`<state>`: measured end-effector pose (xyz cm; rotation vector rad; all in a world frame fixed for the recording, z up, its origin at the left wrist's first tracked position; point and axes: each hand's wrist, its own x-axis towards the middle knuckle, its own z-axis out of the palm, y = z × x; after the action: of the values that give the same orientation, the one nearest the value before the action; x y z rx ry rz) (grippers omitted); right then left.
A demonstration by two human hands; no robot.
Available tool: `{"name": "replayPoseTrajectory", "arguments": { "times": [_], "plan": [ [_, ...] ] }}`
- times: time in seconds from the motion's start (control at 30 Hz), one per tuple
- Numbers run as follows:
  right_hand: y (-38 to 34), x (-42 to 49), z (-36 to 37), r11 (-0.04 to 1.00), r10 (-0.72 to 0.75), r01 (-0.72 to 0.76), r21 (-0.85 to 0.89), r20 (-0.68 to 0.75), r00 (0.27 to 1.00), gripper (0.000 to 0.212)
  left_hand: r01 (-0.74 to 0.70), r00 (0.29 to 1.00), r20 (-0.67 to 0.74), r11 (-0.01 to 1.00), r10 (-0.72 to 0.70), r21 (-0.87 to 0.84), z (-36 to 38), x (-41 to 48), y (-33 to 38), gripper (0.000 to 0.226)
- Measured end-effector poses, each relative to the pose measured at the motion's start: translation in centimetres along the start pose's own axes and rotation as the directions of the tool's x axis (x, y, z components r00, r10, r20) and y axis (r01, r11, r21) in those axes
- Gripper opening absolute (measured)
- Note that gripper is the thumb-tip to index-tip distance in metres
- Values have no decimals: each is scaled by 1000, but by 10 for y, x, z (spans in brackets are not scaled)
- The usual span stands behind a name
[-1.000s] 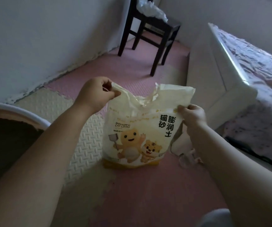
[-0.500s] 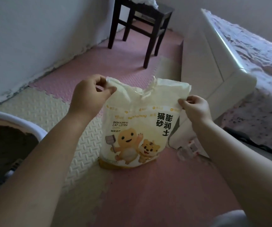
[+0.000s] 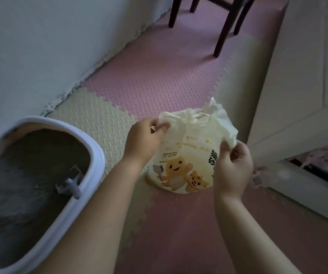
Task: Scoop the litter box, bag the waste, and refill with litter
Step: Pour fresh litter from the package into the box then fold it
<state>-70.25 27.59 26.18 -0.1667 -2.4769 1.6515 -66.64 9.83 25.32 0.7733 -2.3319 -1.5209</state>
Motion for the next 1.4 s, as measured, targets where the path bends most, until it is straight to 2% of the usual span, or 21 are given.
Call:
{"name": "replayPoseTrajectory", "arguments": {
  "times": [0.13, 0.2, 0.27, 0.33, 0.43, 0.57, 0.67, 0.77, 0.93, 1.03, 1.2, 1.3, 1.4],
  "plan": [
    [-19, -5, -30, 992, 124, -124, 24, 14, 992, 19, 133, 991, -34, 989, -132, 56, -27, -29, 16, 26],
    [-40, 0, -46, 991, 132, -132, 15, 32, 991, 19, 199, 980, -45, 977, -196, 80, -54, -46, 26, 28],
    [-75, 11, -60, 994, 105, -105, -3, 71, 992, 20, 201, 977, -89, 975, -193, 91, -84, -61, 57, 25],
    [-129, 23, -71, 997, 74, -78, 22, 133, 988, 19, 144, 984, -116, 985, -133, 96, -118, -67, 109, 26],
    [-236, 37, -95, 992, 30, -51, 112, 187, 982, 23, 13, 989, -144, 979, 16, 201, -178, -70, 213, 32],
    [-404, 57, -155, 976, -93, 47, 211, 216, 972, 18, -151, 948, -219, 930, 232, 335, -273, -87, 383, 32],
    [-544, 77, -211, 936, -246, 169, 307, 231, 941, 22, -241, 870, -301, 869, 391, 432, -344, -114, 524, 34],
    [-672, 96, -269, 878, -397, 283, 387, 256, 881, 27, -299, 752, -380, 793, 538, 532, -406, -139, 651, 31],
    [-839, 120, -346, 781, -573, 393, 486, 307, 760, 12, -310, 615, -492, 763, 616, 568, -476, -172, 803, 23],
    [-900, 129, -368, 741, -628, 423, 522, 314, 712, 12, -323, 580, -543, 784, 607, 530, -500, -185, 853, 23],
    [-953, 133, -365, 713, -644, 392, 581, 321, 694, 13, -288, 554, -636, 841, 537, 459, -537, -185, 885, 32],
    [-975, 131, -355, 705, -639, 359, 612, 327, 697, 12, -272, 568, -662, 871, 489, 409, -554, -177, 899, 39],
    [-988, 139, -337, 708, -625, 321, 629, 347, 699, 18, -254, 599, -634, 866, 490, 430, -569, -165, 909, 41]
  ]
}}
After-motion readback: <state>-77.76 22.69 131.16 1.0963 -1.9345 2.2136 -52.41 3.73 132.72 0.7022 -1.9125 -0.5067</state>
